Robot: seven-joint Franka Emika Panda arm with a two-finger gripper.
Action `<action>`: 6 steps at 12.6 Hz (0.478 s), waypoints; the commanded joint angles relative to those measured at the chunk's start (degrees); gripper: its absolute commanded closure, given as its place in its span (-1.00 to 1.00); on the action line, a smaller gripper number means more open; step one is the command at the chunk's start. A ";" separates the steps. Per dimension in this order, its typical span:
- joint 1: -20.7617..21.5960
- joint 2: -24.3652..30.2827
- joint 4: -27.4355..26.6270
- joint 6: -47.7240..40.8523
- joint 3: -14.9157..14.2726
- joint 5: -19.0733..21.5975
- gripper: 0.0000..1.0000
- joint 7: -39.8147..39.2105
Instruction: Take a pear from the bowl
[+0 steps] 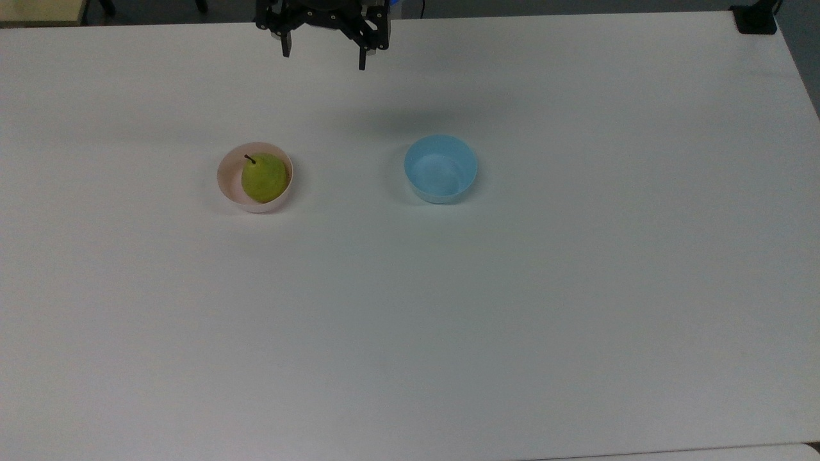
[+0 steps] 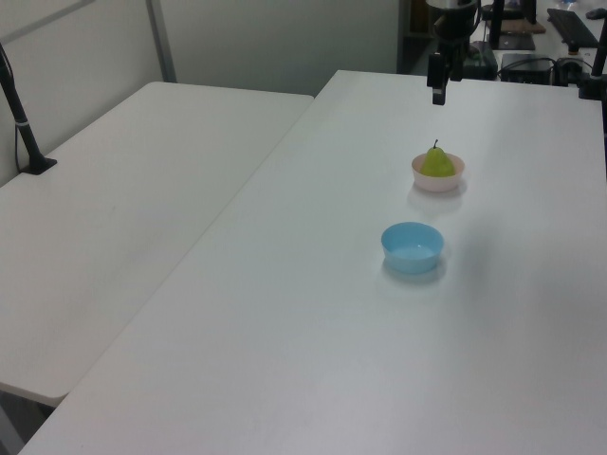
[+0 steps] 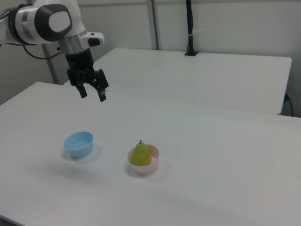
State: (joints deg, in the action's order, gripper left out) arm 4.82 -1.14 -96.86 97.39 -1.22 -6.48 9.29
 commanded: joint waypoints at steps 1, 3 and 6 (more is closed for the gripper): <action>0.72 0.61 -1.31 1.49 -0.36 -0.02 -1.00 -0.15; 0.54 0.61 -1.22 1.49 -0.36 -0.02 -1.00 -0.24; 0.10 0.53 -0.96 1.66 -0.79 -0.02 -1.00 -2.16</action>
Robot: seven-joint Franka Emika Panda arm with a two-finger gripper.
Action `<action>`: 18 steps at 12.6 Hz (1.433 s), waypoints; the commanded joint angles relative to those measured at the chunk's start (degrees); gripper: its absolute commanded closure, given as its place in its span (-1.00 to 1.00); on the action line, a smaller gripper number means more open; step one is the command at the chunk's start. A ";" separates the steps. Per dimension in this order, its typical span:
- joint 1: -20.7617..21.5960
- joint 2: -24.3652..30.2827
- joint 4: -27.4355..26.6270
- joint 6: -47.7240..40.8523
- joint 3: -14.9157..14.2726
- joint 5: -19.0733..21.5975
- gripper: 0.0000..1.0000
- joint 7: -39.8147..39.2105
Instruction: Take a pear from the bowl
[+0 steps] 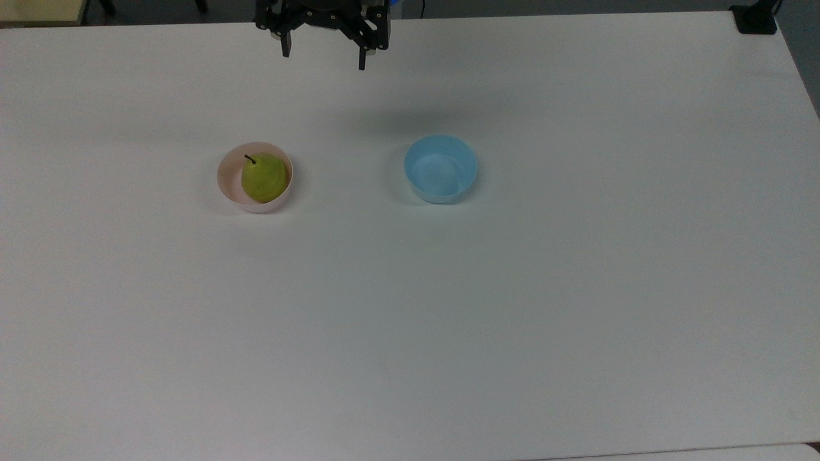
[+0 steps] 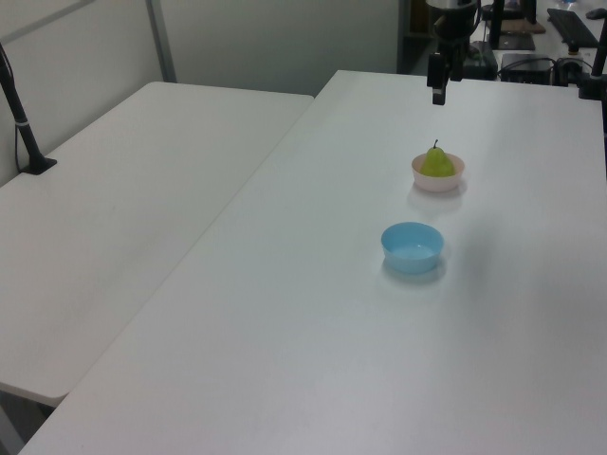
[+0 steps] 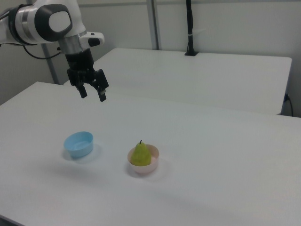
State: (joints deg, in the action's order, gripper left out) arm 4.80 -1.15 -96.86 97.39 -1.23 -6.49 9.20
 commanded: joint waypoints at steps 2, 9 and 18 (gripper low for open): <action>-0.75 -0.08 -0.87 2.45 -0.97 -0.02 -1.00 -2.43; -4.88 -2.63 -0.78 4.21 -0.97 0.07 -1.00 -10.51; -10.07 -9.31 -2.53 9.83 -1.06 -0.02 -1.00 -19.66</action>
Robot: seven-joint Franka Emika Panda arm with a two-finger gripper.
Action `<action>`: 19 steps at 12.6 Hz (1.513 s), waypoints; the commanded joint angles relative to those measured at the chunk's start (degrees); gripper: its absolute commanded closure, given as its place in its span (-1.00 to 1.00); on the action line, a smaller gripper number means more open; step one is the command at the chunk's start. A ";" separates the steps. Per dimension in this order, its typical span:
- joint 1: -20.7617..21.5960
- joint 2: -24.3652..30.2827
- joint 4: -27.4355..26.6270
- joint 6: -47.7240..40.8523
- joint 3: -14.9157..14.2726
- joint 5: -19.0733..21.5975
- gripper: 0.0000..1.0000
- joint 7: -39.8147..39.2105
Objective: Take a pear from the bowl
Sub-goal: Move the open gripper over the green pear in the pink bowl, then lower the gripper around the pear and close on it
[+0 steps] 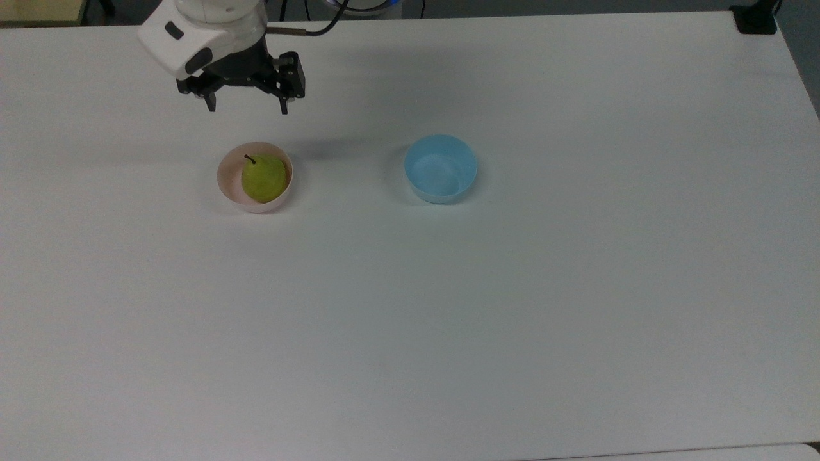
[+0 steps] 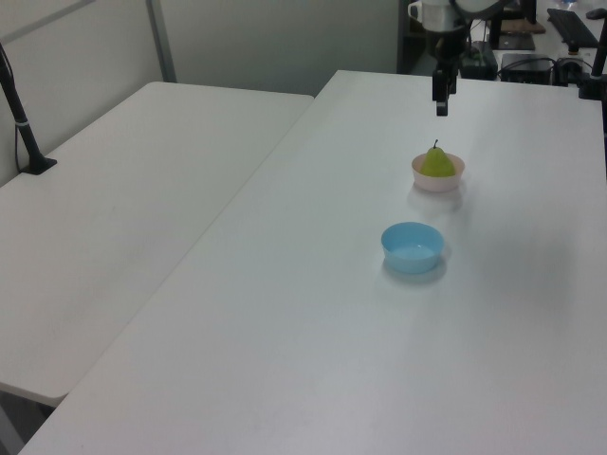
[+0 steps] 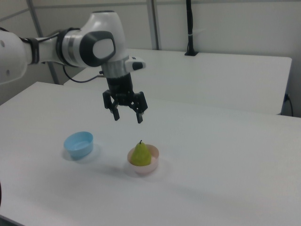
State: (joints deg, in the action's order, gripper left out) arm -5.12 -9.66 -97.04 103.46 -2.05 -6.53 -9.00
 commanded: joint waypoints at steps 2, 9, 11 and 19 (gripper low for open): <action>-0.51 -1.76 -3.76 6.12 -0.23 -0.14 -1.00 -1.55; -1.38 -7.47 -6.05 12.63 -0.23 -1.37 -1.00 -1.55; -1.47 -8.70 -6.05 13.43 -0.15 -2.86 -0.90 -1.55; -1.21 -9.76 -7.73 15.10 -0.14 -3.22 -0.53 -1.55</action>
State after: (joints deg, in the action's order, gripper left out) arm -6.68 -19.58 -103.37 116.53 -2.07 -8.82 -9.68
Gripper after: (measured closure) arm 0.163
